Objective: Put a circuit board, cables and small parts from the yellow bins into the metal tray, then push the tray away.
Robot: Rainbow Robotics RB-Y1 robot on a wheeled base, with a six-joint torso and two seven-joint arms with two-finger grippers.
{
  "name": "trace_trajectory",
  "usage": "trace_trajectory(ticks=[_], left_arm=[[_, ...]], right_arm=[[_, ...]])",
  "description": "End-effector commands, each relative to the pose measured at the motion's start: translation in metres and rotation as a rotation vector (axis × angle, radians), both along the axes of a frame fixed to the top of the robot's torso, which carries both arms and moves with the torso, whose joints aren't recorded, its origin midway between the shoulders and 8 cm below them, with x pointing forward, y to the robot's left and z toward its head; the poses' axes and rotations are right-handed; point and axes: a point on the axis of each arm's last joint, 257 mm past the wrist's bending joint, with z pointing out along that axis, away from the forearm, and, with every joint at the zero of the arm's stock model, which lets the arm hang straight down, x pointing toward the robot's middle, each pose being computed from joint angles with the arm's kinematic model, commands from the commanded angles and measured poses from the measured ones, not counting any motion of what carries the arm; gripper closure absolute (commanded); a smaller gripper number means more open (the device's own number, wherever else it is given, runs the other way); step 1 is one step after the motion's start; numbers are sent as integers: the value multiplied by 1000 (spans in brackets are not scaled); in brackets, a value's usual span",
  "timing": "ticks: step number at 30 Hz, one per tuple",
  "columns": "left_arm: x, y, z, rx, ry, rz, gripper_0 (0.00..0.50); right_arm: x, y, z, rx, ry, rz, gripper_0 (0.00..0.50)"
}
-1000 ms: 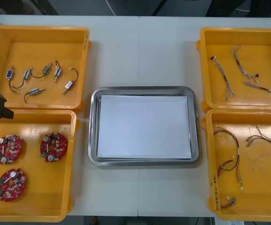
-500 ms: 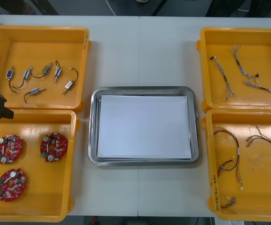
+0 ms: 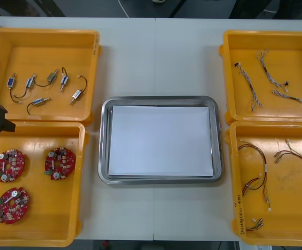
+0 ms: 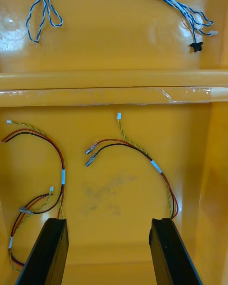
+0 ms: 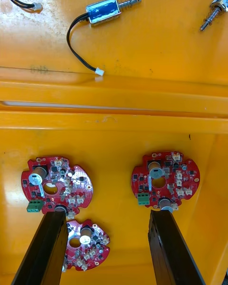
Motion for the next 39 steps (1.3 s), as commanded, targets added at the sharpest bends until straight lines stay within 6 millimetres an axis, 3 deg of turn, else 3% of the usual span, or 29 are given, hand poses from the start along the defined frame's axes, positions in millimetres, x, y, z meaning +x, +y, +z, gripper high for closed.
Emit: trace_trajectory(ticks=[1,39], left_arm=[[-5,16,14,97,-28,-95,0],[-5,16,14,97,-28,-95,0]], right_arm=[[4,11,8,3,-27,19,0],[4,11,8,3,-27,19,0]])
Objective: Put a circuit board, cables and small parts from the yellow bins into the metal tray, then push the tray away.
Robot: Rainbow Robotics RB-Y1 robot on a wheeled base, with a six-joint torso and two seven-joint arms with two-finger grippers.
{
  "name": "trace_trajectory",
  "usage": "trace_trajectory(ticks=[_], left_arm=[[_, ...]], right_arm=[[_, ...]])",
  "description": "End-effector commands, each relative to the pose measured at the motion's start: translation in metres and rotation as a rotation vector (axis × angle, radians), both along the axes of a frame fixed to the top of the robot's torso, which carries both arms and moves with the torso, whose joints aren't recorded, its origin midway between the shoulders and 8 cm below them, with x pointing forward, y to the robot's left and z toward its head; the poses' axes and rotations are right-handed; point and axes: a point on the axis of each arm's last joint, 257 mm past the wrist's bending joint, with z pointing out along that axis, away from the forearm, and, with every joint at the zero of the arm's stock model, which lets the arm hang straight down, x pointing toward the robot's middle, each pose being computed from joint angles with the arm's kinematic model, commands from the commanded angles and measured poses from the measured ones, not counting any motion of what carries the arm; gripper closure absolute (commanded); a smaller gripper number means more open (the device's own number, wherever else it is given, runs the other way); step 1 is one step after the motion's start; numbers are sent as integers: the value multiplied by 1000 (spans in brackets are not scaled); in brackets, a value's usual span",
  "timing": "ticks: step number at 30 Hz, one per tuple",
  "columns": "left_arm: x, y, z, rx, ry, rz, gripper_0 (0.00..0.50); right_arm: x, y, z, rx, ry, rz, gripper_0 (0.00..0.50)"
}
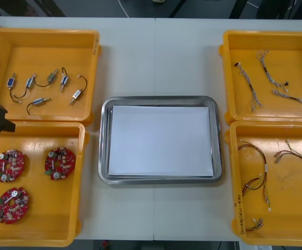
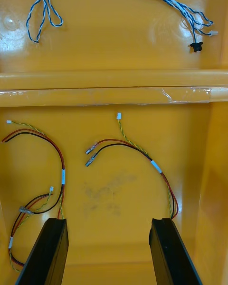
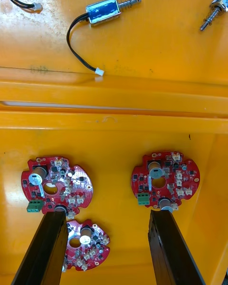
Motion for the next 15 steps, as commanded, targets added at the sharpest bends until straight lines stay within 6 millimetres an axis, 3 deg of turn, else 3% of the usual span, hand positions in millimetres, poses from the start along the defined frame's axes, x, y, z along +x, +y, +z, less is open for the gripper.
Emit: trace_trajectory(ticks=[1,15], left_arm=[[-5,16,14,96,-27,-95,0],[-5,16,14,96,-27,-95,0]], right_arm=[[4,11,8,3,-27,19,0],[4,11,8,3,-27,19,0]])
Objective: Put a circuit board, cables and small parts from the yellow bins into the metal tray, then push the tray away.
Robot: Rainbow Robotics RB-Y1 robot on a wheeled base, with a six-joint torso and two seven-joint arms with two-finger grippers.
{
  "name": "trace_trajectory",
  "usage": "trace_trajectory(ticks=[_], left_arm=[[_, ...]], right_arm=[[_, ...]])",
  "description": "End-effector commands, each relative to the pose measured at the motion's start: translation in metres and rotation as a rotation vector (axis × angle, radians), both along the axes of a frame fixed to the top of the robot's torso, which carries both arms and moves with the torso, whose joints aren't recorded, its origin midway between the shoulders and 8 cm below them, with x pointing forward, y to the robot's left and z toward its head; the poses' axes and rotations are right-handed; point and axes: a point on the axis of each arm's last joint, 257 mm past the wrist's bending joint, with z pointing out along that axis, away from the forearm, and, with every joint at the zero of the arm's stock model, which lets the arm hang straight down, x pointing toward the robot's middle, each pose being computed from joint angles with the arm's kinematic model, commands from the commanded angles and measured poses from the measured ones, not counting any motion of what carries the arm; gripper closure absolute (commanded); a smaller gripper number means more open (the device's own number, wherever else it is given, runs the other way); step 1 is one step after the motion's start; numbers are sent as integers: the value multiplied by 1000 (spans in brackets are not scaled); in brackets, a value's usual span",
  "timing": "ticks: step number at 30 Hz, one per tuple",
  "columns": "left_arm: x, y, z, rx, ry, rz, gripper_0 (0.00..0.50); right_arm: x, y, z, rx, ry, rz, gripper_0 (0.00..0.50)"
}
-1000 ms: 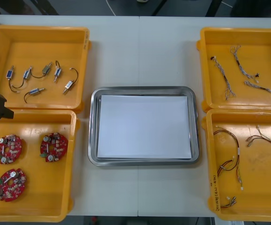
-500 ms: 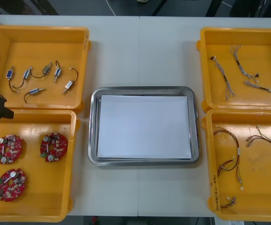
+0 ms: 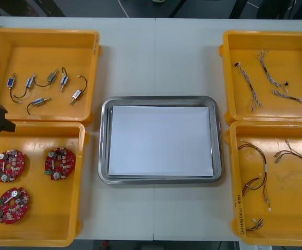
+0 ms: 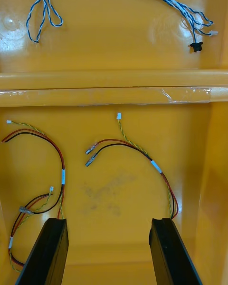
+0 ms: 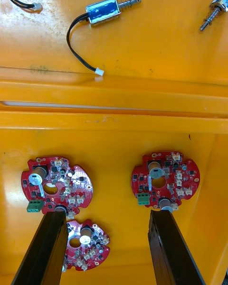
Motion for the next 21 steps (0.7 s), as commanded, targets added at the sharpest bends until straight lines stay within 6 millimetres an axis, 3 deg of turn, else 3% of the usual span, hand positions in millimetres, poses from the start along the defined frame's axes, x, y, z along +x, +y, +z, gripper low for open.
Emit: trace_trajectory(ticks=[1,21], left_arm=[[-5,16,14,96,-27,-95,0],[-5,16,14,96,-27,-95,0]], right_arm=[[4,11,8,3,-27,19,0],[4,11,8,3,-27,19,0]])
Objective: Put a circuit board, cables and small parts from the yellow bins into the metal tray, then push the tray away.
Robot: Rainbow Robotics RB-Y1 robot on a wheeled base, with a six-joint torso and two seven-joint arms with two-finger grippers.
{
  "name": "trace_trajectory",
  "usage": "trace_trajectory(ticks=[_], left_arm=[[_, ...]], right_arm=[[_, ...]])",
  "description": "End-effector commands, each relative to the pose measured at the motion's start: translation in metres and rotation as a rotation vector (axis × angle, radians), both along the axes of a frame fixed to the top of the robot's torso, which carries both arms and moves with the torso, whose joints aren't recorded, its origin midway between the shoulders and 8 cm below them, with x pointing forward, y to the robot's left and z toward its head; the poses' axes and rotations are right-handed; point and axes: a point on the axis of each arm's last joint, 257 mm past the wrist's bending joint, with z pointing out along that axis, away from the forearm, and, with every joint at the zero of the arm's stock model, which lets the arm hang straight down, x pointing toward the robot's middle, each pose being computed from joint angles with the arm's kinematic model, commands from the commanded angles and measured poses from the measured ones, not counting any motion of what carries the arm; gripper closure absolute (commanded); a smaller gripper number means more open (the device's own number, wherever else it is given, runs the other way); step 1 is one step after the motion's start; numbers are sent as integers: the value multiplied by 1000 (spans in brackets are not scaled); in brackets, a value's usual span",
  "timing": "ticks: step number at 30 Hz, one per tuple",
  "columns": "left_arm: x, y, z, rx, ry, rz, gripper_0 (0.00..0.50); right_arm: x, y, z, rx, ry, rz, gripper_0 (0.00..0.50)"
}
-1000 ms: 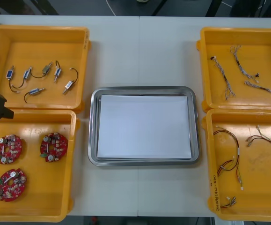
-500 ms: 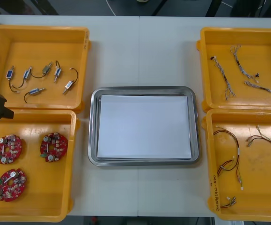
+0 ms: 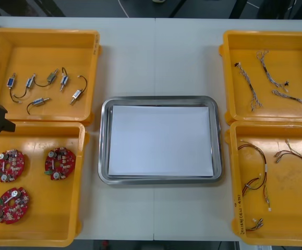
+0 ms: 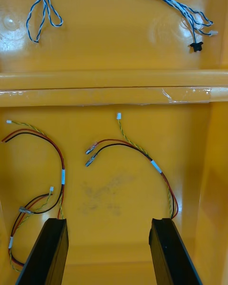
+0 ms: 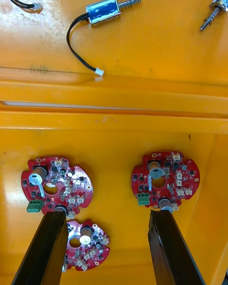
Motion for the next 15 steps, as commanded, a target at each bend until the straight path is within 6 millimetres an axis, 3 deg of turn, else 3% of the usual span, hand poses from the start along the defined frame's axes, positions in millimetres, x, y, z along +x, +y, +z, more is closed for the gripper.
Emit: trace_trajectory(ticks=[1,5,6,7,14,15], left_arm=[[-5,16,14,96,-27,-95,0],[-5,16,14,96,-27,-95,0],[-14,11,-9,50,19,-81,0],[-15,9,-13,37,24,-77,0],[-13,10,-7,34,13,-84,0],[-13,10,-7,35,13,-84,0]], right_arm=[[4,11,8,3,-27,19,0],[4,11,8,3,-27,19,0],[4,11,8,3,-27,19,0],[4,11,8,3,-27,19,0],[4,11,8,3,-27,19,0],[9,6,19,-11,-53,11,0]])
